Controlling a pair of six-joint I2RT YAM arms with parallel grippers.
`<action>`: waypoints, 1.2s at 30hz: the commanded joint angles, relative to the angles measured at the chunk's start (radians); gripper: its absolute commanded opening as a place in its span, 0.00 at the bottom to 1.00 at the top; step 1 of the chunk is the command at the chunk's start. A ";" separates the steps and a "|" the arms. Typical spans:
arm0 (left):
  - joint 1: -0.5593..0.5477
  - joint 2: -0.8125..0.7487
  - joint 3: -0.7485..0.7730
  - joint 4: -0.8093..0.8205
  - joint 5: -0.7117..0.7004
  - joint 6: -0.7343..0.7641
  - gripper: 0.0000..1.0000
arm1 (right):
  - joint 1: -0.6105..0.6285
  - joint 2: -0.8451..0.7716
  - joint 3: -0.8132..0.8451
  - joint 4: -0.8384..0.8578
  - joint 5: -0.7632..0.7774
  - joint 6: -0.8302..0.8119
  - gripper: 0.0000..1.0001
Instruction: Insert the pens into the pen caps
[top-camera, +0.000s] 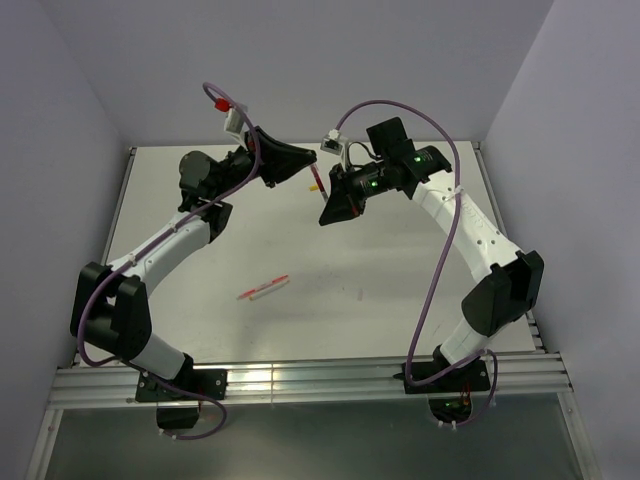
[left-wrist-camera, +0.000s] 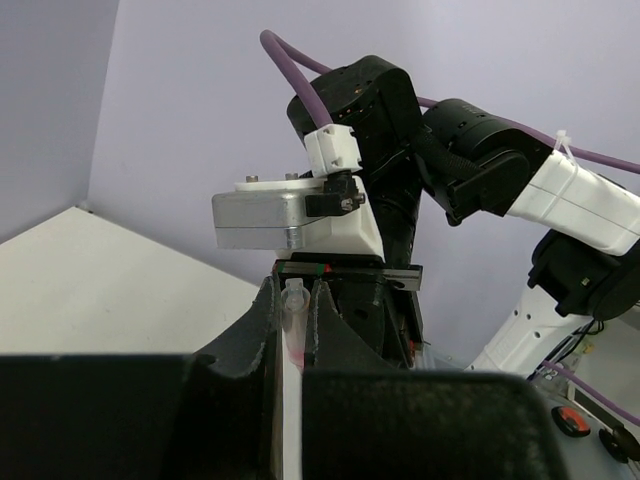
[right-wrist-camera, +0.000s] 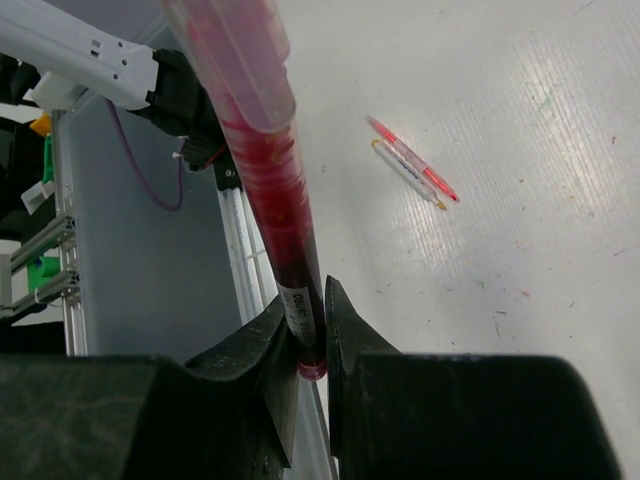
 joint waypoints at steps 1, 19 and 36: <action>-0.106 0.075 -0.083 -0.208 0.400 -0.022 0.00 | -0.002 -0.082 0.097 0.439 -0.132 0.033 0.00; -0.073 0.112 -0.032 -0.115 0.434 -0.207 0.00 | -0.002 -0.099 0.011 0.433 -0.037 -0.041 0.00; -0.073 0.158 -0.052 -0.107 0.484 -0.273 0.00 | -0.002 -0.024 0.126 0.435 0.044 -0.076 0.00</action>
